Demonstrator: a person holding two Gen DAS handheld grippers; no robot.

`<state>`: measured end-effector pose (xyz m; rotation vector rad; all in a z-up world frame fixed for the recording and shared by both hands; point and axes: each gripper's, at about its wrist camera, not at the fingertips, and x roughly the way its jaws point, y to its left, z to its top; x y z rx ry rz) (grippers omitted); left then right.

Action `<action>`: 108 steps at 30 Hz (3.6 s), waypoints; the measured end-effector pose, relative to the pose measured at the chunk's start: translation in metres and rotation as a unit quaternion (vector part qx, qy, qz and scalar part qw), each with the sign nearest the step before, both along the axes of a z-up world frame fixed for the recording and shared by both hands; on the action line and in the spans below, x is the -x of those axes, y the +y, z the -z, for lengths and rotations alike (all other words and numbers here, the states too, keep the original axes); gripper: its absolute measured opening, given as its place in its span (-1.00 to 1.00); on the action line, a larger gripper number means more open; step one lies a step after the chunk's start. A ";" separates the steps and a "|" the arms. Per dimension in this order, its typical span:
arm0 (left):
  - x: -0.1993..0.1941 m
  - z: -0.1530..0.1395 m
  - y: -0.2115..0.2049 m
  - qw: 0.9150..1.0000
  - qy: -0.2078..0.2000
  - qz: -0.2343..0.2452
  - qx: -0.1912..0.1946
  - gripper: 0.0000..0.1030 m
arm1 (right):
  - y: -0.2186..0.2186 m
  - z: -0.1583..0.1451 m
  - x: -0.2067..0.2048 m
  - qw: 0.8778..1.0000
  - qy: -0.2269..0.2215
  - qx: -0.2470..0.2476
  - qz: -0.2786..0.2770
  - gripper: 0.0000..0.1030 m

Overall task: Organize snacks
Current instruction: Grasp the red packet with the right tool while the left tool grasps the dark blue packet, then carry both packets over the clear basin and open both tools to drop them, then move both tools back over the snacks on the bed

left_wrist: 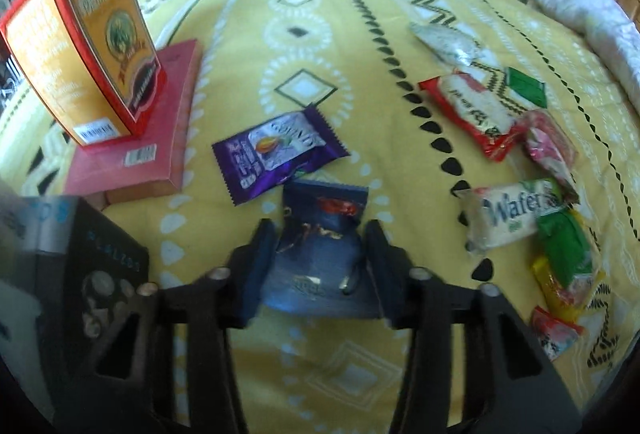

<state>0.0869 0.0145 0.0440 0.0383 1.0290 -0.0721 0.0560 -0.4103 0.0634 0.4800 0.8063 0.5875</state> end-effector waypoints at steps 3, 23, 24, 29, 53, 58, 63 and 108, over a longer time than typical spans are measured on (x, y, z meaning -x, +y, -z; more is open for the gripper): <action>0.000 0.002 -0.001 1.000 -0.004 0.007 -0.002 -0.22 | 0.001 0.002 -0.001 1.000 0.002 0.002 0.001 0.16; 0.101 -0.203 0.030 0.972 -0.217 0.034 0.089 -0.38 | 0.032 -0.102 0.027 0.993 -0.103 0.053 0.009 0.15; 0.109 -0.221 0.042 0.968 -0.237 0.024 0.086 -0.38 | 0.036 -0.113 0.027 0.992 -0.112 0.054 0.007 0.15; 0.136 -0.275 0.106 0.954 -0.290 -0.034 0.063 -0.37 | 0.082 -0.182 0.024 0.983 -0.172 0.063 -0.026 0.15; 0.189 -0.239 0.347 0.927 -0.233 -0.291 -0.029 -0.37 | 0.503 -0.260 0.007 0.928 -0.176 0.125 -0.303 0.15; 0.183 -0.211 0.362 0.938 -0.185 -0.292 -0.016 -0.37 | 0.542 -0.232 0.006 0.917 -0.151 0.149 -0.337 0.15; 0.178 -0.196 0.369 0.945 -0.148 -0.292 -0.011 -0.37 | 0.559 -0.204 -0.009 0.914 -0.120 0.162 -0.353 0.15; 0.167 -0.167 0.381 0.946 -0.107 -0.304 -0.018 0.79 | 0.559 -0.176 -0.008 0.920 -0.089 0.143 -0.354 0.57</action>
